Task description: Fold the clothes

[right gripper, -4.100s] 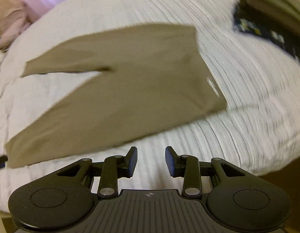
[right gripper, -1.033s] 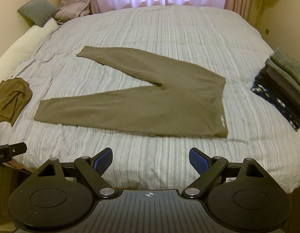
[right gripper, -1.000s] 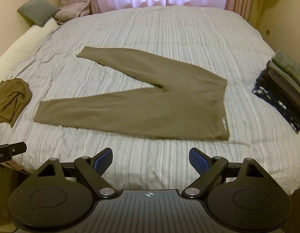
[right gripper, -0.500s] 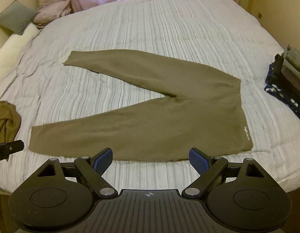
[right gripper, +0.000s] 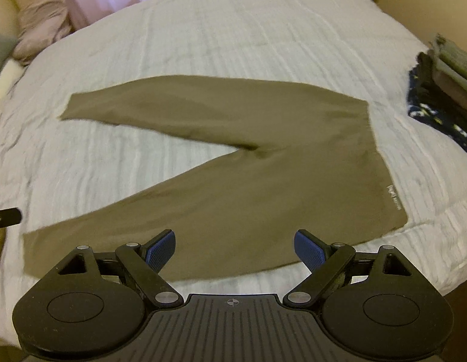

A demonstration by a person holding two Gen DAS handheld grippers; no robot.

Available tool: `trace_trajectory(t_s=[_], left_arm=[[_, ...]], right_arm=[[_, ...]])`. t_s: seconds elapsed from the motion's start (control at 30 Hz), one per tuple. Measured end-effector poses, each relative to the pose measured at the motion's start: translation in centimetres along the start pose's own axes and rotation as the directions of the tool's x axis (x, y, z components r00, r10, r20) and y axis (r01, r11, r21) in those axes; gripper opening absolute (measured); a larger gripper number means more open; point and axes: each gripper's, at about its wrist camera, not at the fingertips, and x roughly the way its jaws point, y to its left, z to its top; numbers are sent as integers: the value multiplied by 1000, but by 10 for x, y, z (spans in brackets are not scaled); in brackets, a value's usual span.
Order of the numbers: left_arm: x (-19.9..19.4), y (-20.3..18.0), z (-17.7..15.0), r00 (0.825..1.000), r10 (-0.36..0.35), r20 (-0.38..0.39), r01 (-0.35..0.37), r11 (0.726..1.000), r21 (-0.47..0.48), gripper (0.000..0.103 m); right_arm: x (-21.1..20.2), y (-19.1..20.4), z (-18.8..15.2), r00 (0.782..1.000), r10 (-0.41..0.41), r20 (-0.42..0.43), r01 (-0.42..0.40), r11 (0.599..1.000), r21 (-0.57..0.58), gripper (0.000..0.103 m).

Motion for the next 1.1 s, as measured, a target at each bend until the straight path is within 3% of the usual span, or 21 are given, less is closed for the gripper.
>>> trace_trajectory(t_s=[0.2, 0.37, 0.63, 0.8, 0.93, 0.97, 1.0, 1.03, 1.1], left_arm=[[42, -19, 25, 999, -48, -2, 48, 997, 62, 53], [103, -46, 50, 997, -75, 12, 73, 988, 139, 52], [213, -89, 107, 980, -184, 73, 159, 952, 262, 50], [270, -112, 153, 967, -241, 86, 182, 882, 435, 48], [300, -123, 191, 961, -266, 78, 178, 806, 565, 48], [307, -123, 201, 960, -271, 73, 177, 787, 590, 48], [314, -122, 211, 960, -271, 70, 173, 773, 611, 48], [320, -120, 219, 960, -270, 73, 167, 761, 626, 48], [332, -116, 235, 958, -278, 70, 164, 732, 662, 49]], right_arm=[[36, -42, 21, 999, -34, 37, 31, 996, 79, 89], [77, -78, 40, 996, -12, 88, 2, 994, 112, 89], [164, -138, 90, 990, 3, 140, 1, 1000, -30, 88], [209, -167, 150, 982, 75, 175, -41, 981, -189, 88], [239, -171, 203, 976, 154, 155, -87, 925, -370, 88], [246, -170, 214, 976, 170, 138, -100, 907, -410, 85], [254, -169, 225, 976, 187, 112, -118, 886, -448, 73], [262, -169, 234, 977, 198, 80, -139, 873, -467, 68], [277, -171, 249, 974, 226, 16, -188, 848, -495, 68]])
